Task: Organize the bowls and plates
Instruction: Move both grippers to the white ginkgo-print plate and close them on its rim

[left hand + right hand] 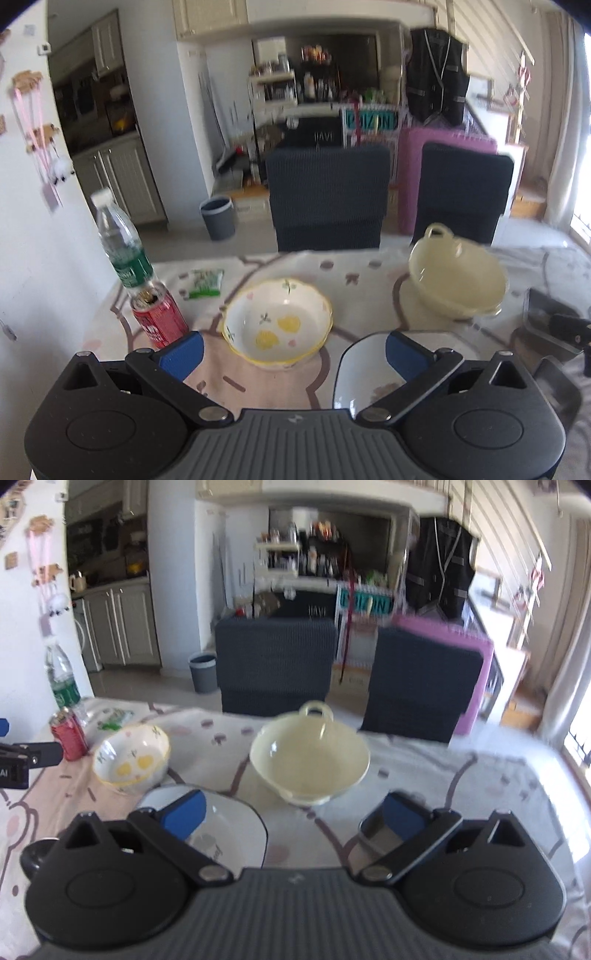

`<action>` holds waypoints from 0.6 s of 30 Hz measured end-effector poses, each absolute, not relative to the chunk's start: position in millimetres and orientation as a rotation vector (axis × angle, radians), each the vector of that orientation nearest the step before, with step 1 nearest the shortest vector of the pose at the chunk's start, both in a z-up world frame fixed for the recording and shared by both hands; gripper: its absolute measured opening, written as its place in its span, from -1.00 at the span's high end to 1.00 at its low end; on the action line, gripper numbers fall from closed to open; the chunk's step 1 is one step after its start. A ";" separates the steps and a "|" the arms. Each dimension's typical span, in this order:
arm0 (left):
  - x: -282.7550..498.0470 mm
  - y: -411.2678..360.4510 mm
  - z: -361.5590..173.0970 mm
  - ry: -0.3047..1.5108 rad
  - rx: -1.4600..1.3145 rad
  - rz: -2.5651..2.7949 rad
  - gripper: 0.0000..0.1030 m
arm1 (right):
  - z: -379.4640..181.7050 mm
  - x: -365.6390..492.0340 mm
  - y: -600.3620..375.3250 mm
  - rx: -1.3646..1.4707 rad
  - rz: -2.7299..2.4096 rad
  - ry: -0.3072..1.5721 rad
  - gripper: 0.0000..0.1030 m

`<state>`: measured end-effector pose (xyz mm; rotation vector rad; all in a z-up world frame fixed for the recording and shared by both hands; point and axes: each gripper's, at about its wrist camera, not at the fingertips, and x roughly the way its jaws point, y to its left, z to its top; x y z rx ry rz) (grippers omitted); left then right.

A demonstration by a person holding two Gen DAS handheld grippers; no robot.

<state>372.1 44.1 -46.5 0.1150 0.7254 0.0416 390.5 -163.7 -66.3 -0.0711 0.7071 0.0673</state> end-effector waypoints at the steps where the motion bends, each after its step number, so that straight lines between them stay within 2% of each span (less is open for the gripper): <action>1: 378.3 42.8 -53.2 0.743 0.130 0.037 -1.00 | -73.8 398.0 -164.7 -0.063 0.061 0.727 -1.00; 10: 433.1 43.6 -105.2 0.882 0.199 -0.064 -1.00 | -112.6 469.2 -172.6 -0.002 0.047 0.847 -1.00; 18: 452.0 38.4 -142.6 0.998 0.202 -0.216 -1.00 | -158.8 482.2 -178.9 0.134 0.151 0.982 -1.00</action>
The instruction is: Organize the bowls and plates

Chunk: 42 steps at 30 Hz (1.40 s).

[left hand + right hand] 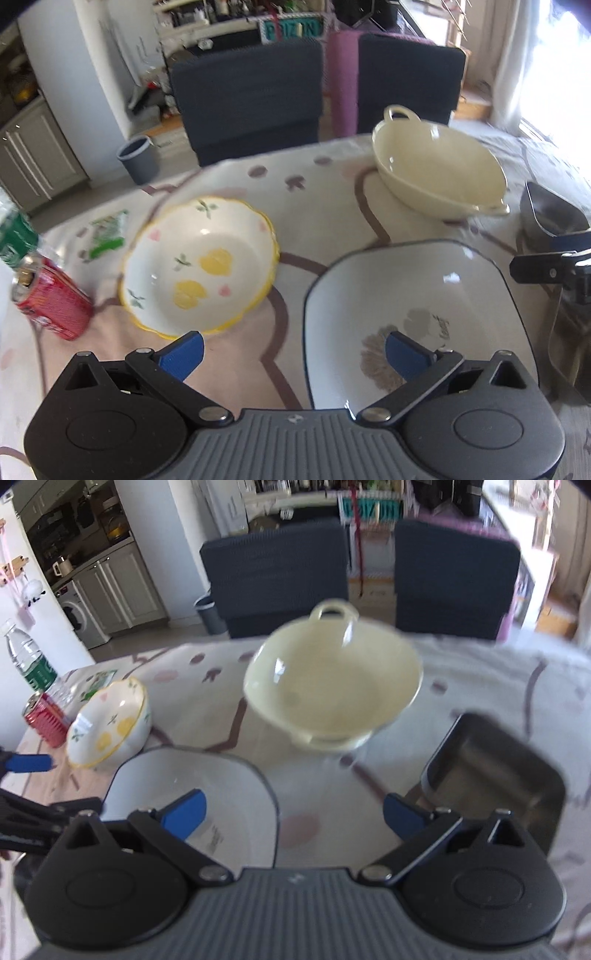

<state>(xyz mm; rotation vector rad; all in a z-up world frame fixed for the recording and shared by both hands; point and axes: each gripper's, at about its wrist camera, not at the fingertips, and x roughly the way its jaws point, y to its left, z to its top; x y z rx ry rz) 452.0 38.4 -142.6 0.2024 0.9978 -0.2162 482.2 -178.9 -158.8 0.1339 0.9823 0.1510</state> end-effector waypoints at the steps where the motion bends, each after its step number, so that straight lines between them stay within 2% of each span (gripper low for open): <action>1: 452.9 38.1 -146.6 1.010 0.196 -0.222 -1.00 | -162.9 481.8 -180.4 0.162 0.163 1.004 -1.00; 4: 455.0 38.8 -156.1 1.042 0.166 -0.240 -1.00 | -176.0 484.5 -185.9 0.238 0.172 1.081 -0.91; 7: 455.6 42.4 -161.3 1.052 0.119 -0.245 -1.00 | -185.5 488.2 -191.0 0.301 0.199 1.109 -0.37; 8: 455.0 43.7 -161.7 1.047 0.106 -0.241 -0.98 | -187.3 488.6 -192.3 0.320 0.210 1.116 -0.29; 9: 454.9 45.2 -161.7 1.045 0.092 -0.242 -0.96 | -189.0 488.9 -192.1 0.330 0.228 1.124 -0.11; 10: 454.9 46.8 -162.1 1.047 0.078 -0.243 -0.88 | -190.6 489.5 -191.1 0.335 0.244 1.139 0.09; 11: 455.3 48.3 -162.7 1.052 0.069 -0.242 -0.76 | -192.7 491.1 -189.3 0.335 0.251 1.163 0.19; 14: 455.4 51.1 -164.4 1.062 0.070 -0.221 -0.57 | -200.9 494.0 -181.1 0.304 0.236 1.223 0.76; 15: 455.3 52.1 -165.1 1.064 0.069 -0.219 -0.52 | -203.2 494.9 -177.9 0.292 0.229 1.227 0.81; 17: 455.8 55.9 -167.0 1.076 0.050 -0.218 -0.33 | -204.9 496.6 -172.7 0.270 0.213 1.211 0.83; 22: 454.2 62.1 -172.8 1.097 0.003 -0.230 -0.15 | -204.9 499.9 -164.6 0.266 0.195 1.123 0.85; 26: 452.4 64.1 -176.7 1.125 -0.013 -0.228 -0.14 | -204.2 507.8 -161.2 0.224 0.225 1.137 0.81; 30: 451.2 67.2 -176.9 1.120 -0.042 -0.229 -0.14 | -209.8 510.9 -167.5 0.252 0.277 1.229 0.71; 33: 451.1 67.1 -178.7 1.125 -0.047 -0.221 -0.13 | -215.4 511.2 -163.9 0.223 0.279 1.230 0.62; 36: 450.8 67.1 -180.8 1.130 -0.059 -0.221 0.24 | -219.7 509.9 -162.7 0.250 0.295 1.219 0.62; 38: 450.7 69.1 -181.9 1.127 -0.108 -0.235 0.69 | -221.6 508.8 -161.9 0.252 0.285 1.207 0.68; 42: 447.9 68.7 -181.5 1.114 -0.166 -0.185 0.70 | -222.3 503.0 -165.7 0.283 0.274 1.184 0.72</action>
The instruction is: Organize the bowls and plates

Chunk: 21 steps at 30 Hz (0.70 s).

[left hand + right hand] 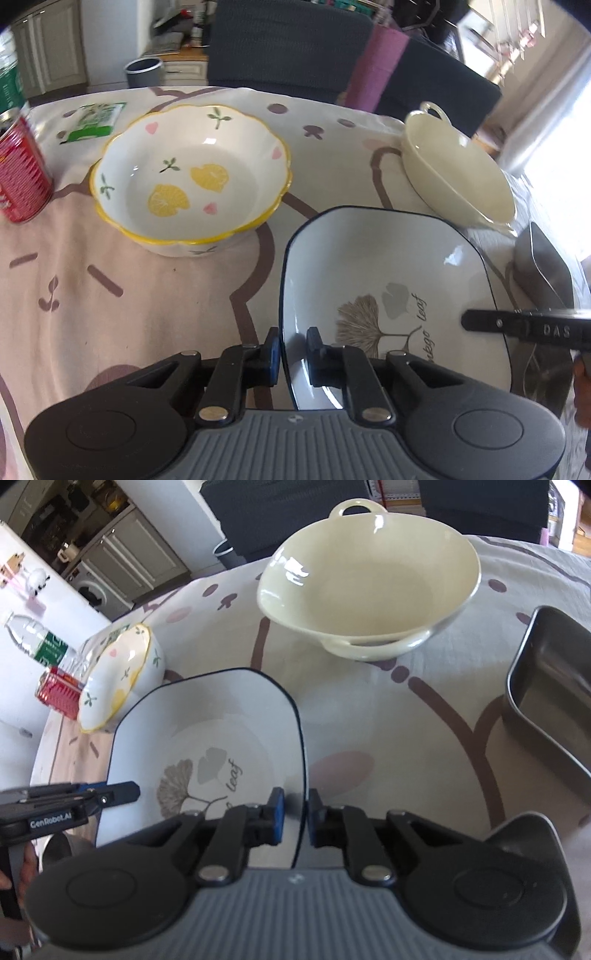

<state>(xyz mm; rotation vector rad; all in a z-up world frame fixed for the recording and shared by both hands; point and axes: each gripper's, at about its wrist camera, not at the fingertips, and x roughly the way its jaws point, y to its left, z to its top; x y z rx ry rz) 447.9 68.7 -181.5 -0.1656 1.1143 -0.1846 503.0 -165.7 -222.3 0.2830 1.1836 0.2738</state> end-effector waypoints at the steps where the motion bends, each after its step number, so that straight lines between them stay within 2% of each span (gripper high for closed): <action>1: 446.1 68.6 -180.1 1.108 -0.177 -0.172 0.70 | -220.9 501.3 -166.0 0.280 0.273 1.177 0.72; 11: 409.7 74.6 -109.0 0.948 -0.262 -0.184 0.70 | -151.3 469.9 -177.6 0.329 0.281 1.002 0.78; 21: 342.8 72.6 -37.7 0.815 -0.283 -0.215 0.70 | -80.3 397.3 -187.4 0.322 0.297 0.889 0.79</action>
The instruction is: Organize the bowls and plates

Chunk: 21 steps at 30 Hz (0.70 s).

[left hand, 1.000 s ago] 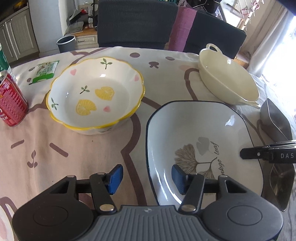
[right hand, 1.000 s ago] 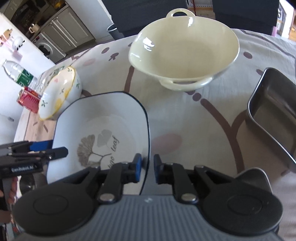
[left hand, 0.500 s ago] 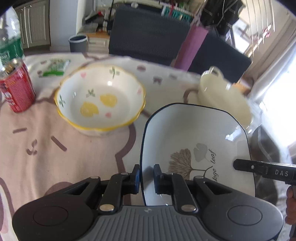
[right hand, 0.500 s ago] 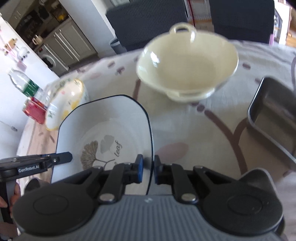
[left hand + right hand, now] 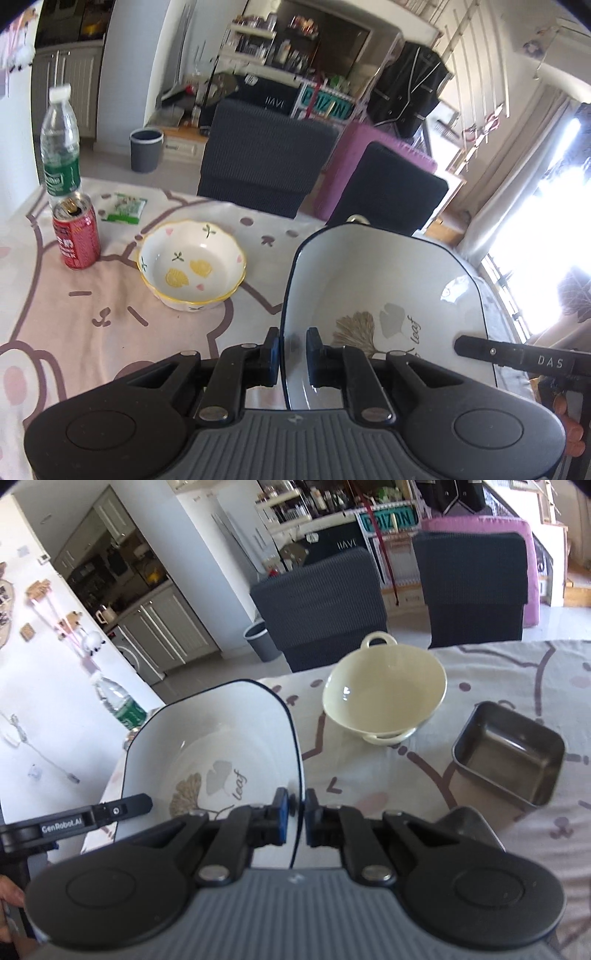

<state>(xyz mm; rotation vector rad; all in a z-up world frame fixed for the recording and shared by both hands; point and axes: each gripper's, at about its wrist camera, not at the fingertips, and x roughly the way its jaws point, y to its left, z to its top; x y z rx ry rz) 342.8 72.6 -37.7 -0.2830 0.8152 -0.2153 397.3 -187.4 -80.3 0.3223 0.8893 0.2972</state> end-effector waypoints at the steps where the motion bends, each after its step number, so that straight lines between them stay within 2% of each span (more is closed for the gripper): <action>1: 336.5 71.6 -33.6 0.805 -0.279 -0.216 0.70 | -77.1 389.5 -189.3 0.320 0.297 0.883 0.79; 8: 296.8 67.1 -38.0 0.813 -0.280 -0.224 0.70 | -69.4 345.2 -194.0 0.310 0.287 0.897 0.79; 21: 267.1 60.6 -108.4 1.044 -0.217 -0.207 0.70 | -130.9 327.0 -185.2 0.272 0.220 1.125 0.76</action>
